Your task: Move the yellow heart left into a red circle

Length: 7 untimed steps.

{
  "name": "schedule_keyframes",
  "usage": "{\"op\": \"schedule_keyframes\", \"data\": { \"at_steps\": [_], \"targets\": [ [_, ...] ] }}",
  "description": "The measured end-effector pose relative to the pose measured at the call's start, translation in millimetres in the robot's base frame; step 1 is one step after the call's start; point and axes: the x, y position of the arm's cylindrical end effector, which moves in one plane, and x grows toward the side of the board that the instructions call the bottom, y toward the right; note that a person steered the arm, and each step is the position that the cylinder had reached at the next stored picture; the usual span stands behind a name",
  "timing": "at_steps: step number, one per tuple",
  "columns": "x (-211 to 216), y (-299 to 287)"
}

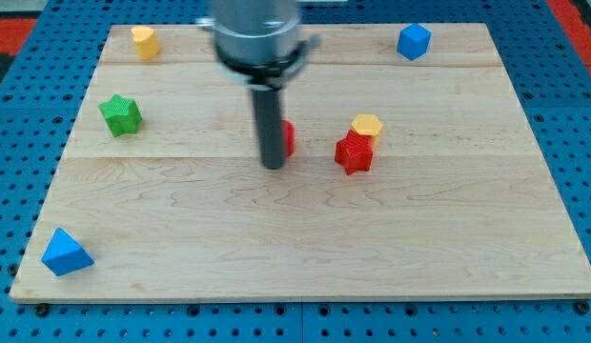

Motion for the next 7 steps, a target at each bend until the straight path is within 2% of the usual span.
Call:
{"op": "schedule_keyframes", "data": {
  "at_steps": [1,2,3,4,6,7],
  "targets": [
    [-0.8,-49.6],
    [-27.7,-51.4],
    [-52.6,4.5],
    [-55.2,9.1],
    [-162.4,-44.9],
    [-187.2,-122.7]
  ]
}}
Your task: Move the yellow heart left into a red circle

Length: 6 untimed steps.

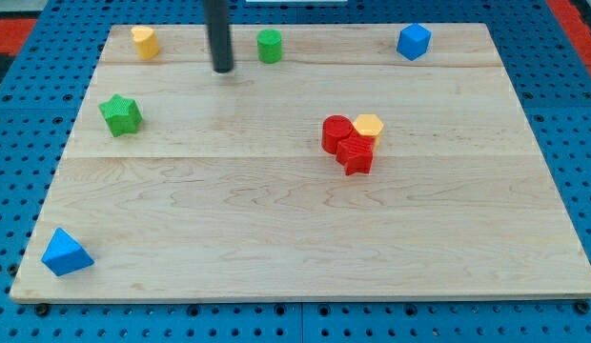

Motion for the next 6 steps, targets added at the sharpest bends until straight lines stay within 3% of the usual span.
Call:
{"op": "schedule_keyframes", "data": {
  "at_steps": [1,3,4,6],
  "targets": [
    [-53.1,1.6],
    [-69.5,-105.6],
    [-36.0,-114.1],
    [23.4,-27.1]
  ]
}}
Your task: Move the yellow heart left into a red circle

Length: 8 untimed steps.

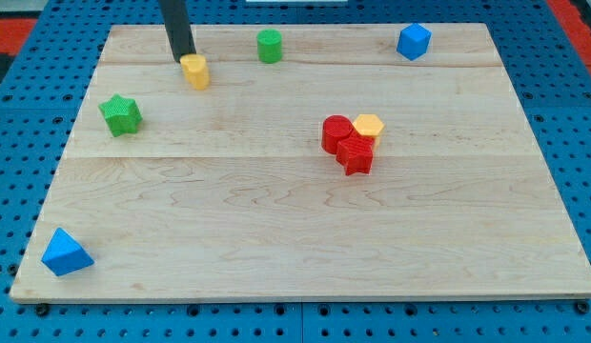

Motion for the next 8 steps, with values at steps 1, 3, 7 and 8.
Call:
{"op": "schedule_keyframes", "data": {
  "at_steps": [1,3,7,8],
  "targets": [
    [35.1,9.3],
    [60.5,142.5],
    [116.7,127.5],
    [117.1,169.8]
  ]
}}
